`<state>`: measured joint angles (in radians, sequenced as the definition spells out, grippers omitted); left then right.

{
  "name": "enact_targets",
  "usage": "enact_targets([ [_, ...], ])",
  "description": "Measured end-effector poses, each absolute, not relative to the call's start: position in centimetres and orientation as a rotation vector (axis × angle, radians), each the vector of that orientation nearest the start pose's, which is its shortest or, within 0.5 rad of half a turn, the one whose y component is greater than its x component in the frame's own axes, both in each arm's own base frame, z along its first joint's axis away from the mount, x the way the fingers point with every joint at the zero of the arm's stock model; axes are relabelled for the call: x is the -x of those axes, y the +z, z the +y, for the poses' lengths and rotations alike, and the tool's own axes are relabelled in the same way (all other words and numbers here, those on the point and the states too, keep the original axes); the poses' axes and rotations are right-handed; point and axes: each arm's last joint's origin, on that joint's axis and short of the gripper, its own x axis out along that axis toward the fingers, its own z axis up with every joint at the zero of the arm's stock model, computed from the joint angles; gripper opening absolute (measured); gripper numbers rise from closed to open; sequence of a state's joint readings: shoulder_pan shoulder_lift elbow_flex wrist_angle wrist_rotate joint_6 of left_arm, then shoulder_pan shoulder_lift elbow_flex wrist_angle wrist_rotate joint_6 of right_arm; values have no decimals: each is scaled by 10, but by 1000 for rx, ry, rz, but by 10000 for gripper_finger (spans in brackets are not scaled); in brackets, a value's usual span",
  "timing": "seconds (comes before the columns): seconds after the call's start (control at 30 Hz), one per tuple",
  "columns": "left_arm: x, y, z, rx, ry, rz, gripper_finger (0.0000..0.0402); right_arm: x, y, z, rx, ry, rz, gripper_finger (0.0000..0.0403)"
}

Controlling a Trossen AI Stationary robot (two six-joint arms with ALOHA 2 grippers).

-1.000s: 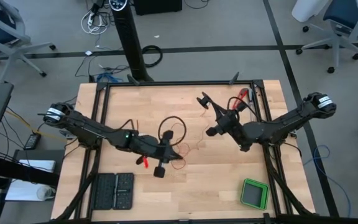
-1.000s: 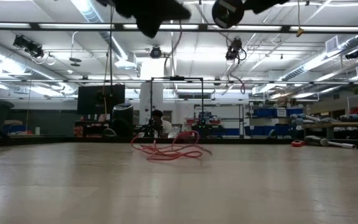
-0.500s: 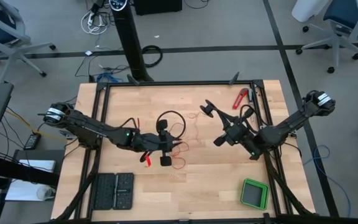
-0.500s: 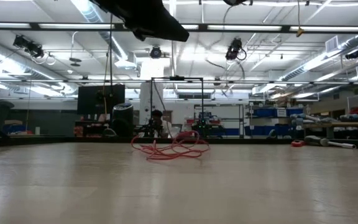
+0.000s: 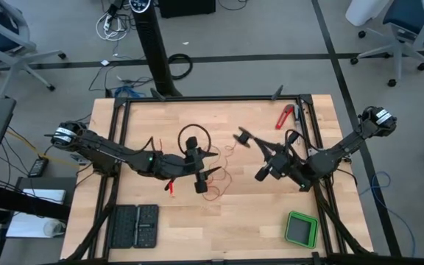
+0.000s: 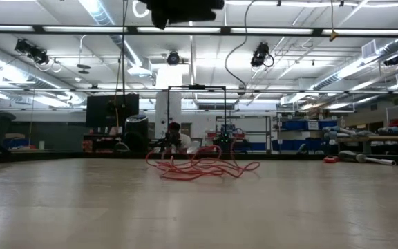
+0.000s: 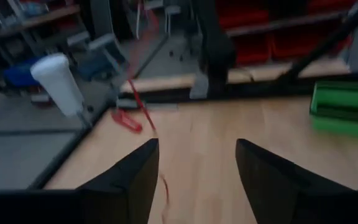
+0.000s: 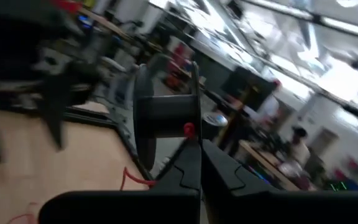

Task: Coil cords
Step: Coil the red wire onto the black spool

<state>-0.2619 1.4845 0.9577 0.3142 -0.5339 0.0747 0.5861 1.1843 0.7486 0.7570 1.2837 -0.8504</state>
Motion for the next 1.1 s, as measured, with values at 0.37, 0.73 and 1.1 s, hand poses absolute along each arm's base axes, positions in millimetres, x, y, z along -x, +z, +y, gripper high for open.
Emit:
enact_targets([
  [0.37,-317,286,-90,-311,234,141,218,-231,294,104,473,-423,138,0],
  [0.73,-276,331,-77,-208,236,77,218,-248,278,54,160,-159,254,0],
  [1.1,-271,342,-20,-73,-3,83,215,-249,286,2,99,-67,234,0],
])
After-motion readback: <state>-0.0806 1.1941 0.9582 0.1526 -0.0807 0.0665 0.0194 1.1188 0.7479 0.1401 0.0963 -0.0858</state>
